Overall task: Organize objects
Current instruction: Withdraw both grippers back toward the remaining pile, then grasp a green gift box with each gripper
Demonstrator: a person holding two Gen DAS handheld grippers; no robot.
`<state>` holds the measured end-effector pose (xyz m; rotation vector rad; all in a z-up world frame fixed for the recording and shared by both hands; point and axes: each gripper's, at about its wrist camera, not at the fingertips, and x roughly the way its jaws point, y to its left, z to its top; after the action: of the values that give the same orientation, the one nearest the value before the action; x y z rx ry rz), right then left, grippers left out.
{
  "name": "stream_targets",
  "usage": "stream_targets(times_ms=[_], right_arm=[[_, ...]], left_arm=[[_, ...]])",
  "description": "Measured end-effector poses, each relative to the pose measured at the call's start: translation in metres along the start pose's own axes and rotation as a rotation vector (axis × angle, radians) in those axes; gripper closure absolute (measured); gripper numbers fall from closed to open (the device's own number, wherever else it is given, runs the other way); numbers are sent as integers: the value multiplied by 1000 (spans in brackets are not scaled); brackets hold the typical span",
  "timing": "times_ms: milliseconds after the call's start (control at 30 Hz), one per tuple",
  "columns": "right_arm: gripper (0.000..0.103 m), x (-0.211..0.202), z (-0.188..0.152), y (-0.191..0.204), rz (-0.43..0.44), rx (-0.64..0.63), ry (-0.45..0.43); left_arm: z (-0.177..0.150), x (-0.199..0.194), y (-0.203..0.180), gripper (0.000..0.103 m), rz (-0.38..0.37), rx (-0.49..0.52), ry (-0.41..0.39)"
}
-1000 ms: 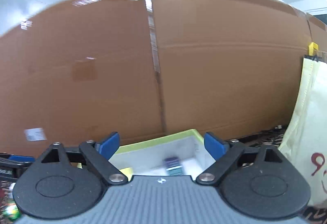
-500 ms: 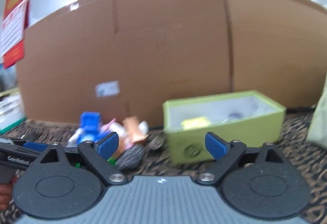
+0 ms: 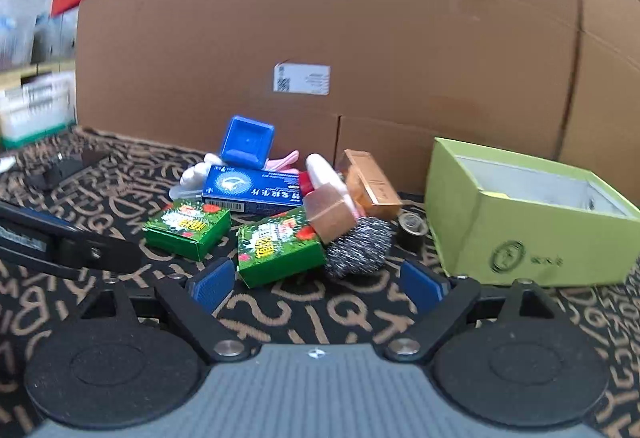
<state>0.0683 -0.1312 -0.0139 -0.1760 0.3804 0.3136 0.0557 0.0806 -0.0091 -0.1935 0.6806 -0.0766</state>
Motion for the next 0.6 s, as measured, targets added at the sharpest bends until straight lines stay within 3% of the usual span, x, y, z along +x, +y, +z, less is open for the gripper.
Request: stream_targets(times_ms=[167,233,267,300,600], right_arm=[[12,28,10,20,17,-105,42],[19,40,12,27,6,-142,74],[37,45,13,29,10,-160,88],[39,48,13,31,17,-170,106],[39,-10,-7,-5,118,69,162]], left_arm=[[8,11,5,0,17,-21,4],[14,19,3,0,12,-21,7],[17,24,2,0,11,-13,9],[21,29,-1,0,13,-4,12],[42,97,-28,3,83,139,83]])
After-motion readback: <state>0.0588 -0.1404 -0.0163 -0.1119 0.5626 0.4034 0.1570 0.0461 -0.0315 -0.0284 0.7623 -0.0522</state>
